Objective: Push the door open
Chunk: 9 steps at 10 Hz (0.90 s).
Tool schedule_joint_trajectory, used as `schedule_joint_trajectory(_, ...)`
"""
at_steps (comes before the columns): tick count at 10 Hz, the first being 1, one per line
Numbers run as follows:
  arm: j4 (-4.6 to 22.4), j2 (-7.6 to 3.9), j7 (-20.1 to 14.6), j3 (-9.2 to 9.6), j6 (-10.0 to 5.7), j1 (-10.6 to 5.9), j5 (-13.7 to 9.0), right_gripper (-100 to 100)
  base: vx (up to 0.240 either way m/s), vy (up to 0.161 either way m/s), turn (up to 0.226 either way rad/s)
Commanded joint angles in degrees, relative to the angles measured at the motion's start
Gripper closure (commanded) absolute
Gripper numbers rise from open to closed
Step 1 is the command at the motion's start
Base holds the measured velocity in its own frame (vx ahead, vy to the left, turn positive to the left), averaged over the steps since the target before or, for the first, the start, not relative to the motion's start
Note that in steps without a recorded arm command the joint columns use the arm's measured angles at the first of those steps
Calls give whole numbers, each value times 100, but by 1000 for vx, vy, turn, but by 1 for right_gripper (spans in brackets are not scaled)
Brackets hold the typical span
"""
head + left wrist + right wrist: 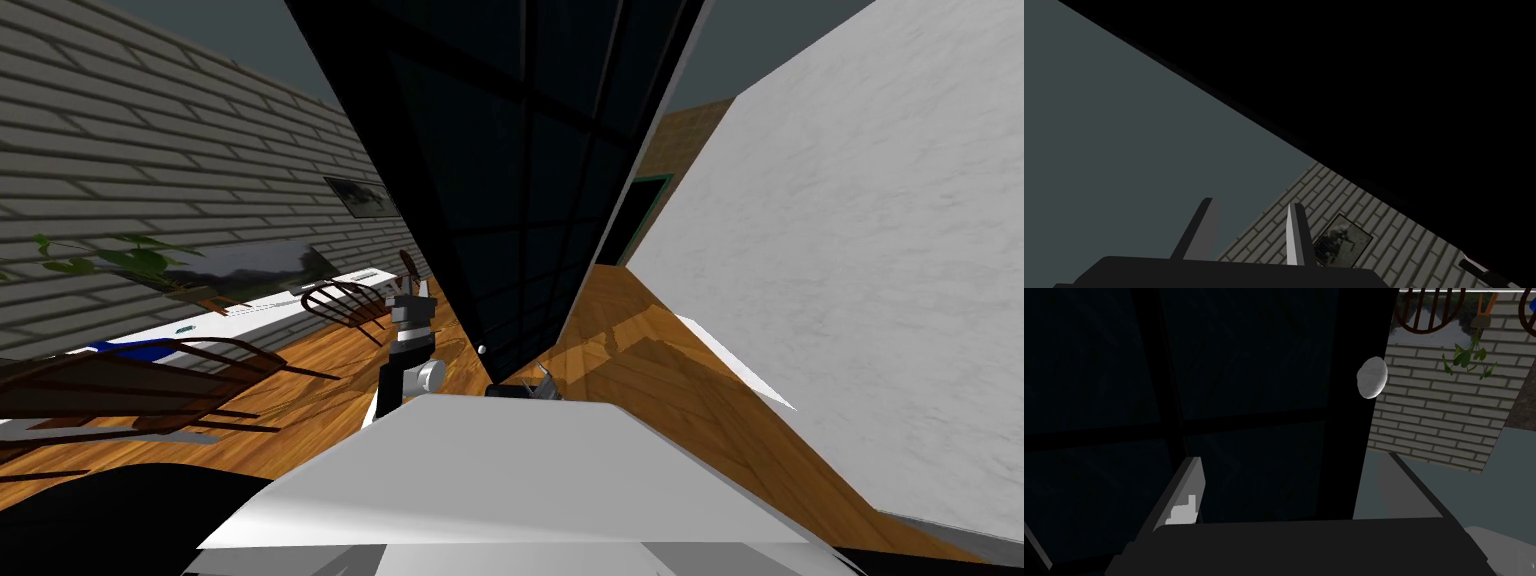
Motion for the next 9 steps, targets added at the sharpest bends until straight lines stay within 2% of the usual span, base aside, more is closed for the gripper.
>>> schedule_joint_trajectory(1,-90,-55,86,-30,-97,219,-128,-100,98,94,132)
schedule_joint_trajectory(4,-170,-92,191,-62,-202,450,-265,-100,76,71,100)
schedule_joint_trajectory(5,-223,-111,261,-84,-272,604,-356,-100,47,89,175)
schedule_joint_trajectory(6,-249,-118,295,-94,-306,680,-401,-100,61,88,95)
schedule_joint_trajectory(9,-399,-132,493,-155,-504,1115,-659,-100,97,124,152)
